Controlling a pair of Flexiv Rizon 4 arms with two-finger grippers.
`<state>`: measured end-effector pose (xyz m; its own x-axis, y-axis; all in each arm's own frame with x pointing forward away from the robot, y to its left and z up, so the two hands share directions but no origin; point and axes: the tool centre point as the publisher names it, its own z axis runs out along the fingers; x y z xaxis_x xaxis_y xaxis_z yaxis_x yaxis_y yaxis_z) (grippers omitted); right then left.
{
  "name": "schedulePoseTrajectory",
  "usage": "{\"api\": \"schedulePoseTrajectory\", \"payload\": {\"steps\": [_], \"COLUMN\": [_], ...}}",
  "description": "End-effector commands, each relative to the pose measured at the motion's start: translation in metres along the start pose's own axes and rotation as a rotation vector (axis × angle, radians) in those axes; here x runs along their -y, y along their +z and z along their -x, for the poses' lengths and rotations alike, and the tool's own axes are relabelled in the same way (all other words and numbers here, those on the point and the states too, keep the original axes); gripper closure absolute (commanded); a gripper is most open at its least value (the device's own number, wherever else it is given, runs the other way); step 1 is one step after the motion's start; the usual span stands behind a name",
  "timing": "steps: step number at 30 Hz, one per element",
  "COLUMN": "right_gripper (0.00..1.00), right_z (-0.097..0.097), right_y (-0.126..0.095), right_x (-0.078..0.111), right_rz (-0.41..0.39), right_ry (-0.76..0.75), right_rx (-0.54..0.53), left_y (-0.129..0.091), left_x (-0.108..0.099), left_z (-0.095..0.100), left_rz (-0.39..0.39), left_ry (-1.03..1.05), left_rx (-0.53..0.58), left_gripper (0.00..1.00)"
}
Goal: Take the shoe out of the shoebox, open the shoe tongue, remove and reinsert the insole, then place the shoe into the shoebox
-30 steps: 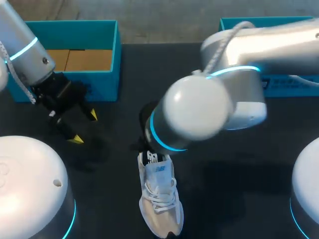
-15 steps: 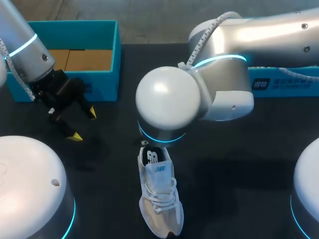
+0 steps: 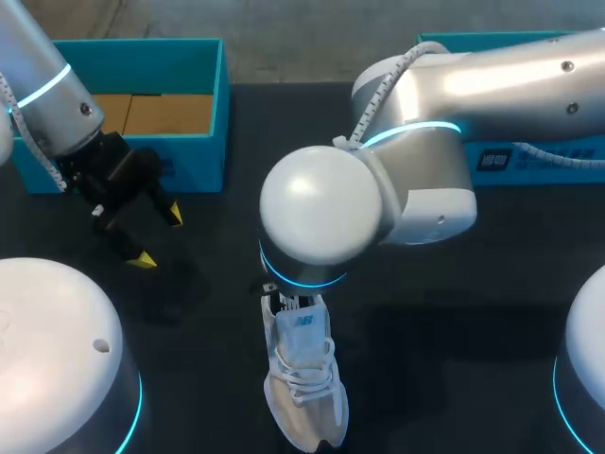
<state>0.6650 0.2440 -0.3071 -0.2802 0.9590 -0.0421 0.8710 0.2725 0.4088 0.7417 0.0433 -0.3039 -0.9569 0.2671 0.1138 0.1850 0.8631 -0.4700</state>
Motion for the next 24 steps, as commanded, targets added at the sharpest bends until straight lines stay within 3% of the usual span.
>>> {"api": "schedulePoseTrajectory", "payload": {"steps": [1, 13, 24], "right_gripper": [1.0, 1.0, 1.0], "right_z": [-0.009, -0.025, -0.022], "right_y": [0.003, 0.019, 0.039], "right_x": [0.006, 0.004, 0.002], "right_rz": [0.036, 0.011, 0.016], "right_ry": [0.156, 0.158, 0.186], "right_rx": [0.081, 0.068, 0.047], "left_y": [0.0, 0.002, -0.001], "left_x": [0.0, -0.003, -0.006], "left_z": [-0.001, -0.002, -0.004], "left_rz": [0.002, 0.006, -0.016], "left_ry": [0.0, 0.055, 0.127], "left_rx": [0.001, -0.015, -0.003], "left_gripper": [0.0, 0.0, 0.0]}}
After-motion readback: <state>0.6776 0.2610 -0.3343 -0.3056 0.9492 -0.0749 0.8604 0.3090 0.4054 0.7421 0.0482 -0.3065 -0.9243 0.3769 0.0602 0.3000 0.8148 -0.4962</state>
